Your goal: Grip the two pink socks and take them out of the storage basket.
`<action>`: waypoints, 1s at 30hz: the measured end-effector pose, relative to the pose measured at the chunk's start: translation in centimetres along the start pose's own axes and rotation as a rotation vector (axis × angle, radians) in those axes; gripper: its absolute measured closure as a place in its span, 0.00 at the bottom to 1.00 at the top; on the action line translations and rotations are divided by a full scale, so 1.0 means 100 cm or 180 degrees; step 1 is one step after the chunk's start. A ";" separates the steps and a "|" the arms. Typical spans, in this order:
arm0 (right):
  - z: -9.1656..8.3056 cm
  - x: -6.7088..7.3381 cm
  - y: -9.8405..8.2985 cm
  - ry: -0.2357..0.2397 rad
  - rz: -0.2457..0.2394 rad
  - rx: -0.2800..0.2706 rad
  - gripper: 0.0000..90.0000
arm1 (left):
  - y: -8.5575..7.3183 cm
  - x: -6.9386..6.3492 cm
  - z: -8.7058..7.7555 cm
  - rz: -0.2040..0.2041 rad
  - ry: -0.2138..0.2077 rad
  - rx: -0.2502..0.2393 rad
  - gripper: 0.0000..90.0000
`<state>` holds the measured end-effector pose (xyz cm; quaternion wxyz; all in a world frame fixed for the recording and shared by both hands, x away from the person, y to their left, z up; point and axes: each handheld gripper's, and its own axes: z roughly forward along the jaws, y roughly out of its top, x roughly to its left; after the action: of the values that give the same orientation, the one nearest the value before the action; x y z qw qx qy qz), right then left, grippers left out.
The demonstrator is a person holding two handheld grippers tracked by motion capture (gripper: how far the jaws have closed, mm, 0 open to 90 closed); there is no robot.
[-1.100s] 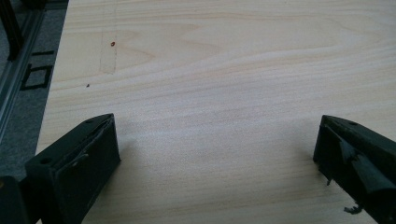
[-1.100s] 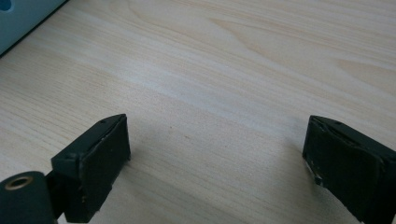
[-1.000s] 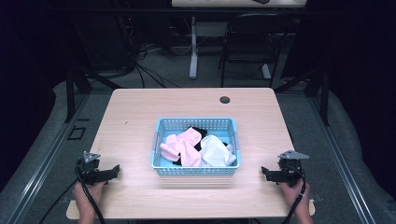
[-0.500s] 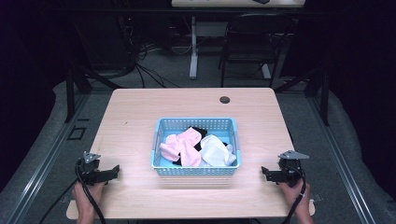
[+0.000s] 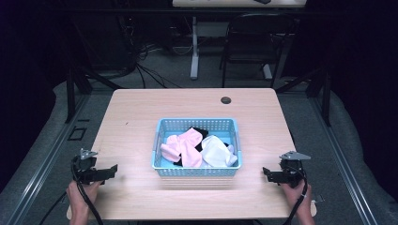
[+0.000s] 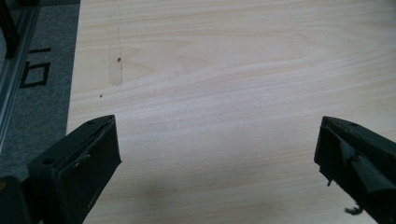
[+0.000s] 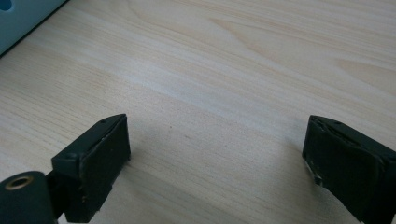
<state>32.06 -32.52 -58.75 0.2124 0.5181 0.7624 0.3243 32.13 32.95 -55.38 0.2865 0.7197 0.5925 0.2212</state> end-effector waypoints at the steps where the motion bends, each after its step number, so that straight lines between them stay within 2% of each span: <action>1: 0.000 0.000 0.000 0.0001 -0.0002 0.0003 0.08 | 0.003 0.000 -0.002 0.0017 -0.0014 0.0031 0.00; 5: 0.000 0.000 0.000 0.0000 -0.0001 0.0002 0.08 | 0.018 -0.005 -0.008 0.0074 -0.0091 0.0148 0.00; 13: 0.000 0.000 0.000 -0.0001 0.0003 0.0003 0.08 | 0.038 -0.017 -0.016 0.0220 -0.0168 0.0229 0.00; 14: 0.000 0.000 0.000 0.0000 0.0001 0.0001 0.08 | 0.041 -0.018 -0.017 0.0232 -0.0212 0.0253 0.00; 19: 0.000 0.000 0.000 -0.0001 0.0001 0.0006 0.08 | 0.054 -0.024 -0.023 0.0278 -0.0271 0.0300 0.00; 21: 0.000 0.000 0.000 -0.0002 0.0000 0.0005 0.08 | 0.064 -0.029 -0.028 0.0334 -0.0321 0.0335 0.00; 30: 0.000 0.000 0.000 -0.0002 0.0002 0.0005 0.08 | 0.090 -0.042 -0.040 0.0483 -0.0423 0.0333 0.00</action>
<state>32.03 -32.53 -58.74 0.2122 0.5186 0.7625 0.3236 35.19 28.24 -46.25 0.2696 0.7895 0.5267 0.1629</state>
